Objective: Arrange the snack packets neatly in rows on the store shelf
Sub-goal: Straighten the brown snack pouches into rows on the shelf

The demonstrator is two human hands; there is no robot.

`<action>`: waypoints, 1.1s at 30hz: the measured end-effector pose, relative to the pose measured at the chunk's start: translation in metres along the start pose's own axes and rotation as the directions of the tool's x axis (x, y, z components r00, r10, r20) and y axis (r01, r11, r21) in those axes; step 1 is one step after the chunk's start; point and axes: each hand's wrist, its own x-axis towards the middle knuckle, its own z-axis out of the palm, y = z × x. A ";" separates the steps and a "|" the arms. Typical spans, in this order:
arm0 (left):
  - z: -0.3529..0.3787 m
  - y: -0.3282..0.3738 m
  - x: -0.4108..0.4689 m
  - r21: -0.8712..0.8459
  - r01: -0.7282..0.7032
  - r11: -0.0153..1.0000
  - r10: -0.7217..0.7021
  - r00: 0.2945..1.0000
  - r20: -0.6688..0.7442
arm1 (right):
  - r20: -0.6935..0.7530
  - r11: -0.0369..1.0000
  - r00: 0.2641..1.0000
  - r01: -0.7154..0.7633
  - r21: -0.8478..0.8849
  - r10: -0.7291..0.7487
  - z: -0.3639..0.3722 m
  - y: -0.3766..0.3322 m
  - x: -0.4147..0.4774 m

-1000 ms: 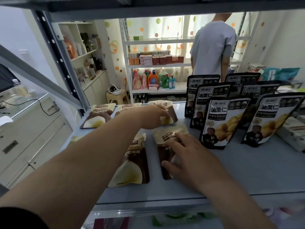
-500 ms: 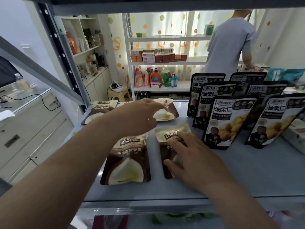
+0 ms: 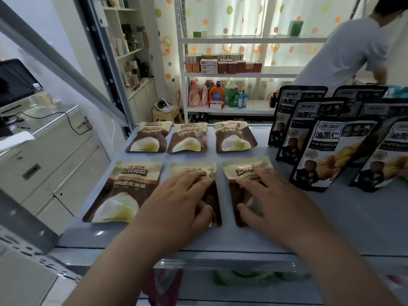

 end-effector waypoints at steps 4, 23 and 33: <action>0.003 -0.003 0.001 -0.019 -0.004 1.000 0.004 1.000 -0.030 | -0.001 1.000 1.000 -0.021 -0.007 0.021 -0.001 -0.003 0.000; 0.001 -0.087 -0.052 0.005 0.269 0.963 -0.267 0.957 -0.113 | 0.017 0.978 0.978 0.206 -0.003 -0.206 0.025 -0.080 0.002; 0.004 -0.095 -0.063 0.025 0.290 0.957 -0.285 0.951 -0.120 | 0.053 0.989 0.988 0.145 0.034 -0.147 0.021 -0.095 0.004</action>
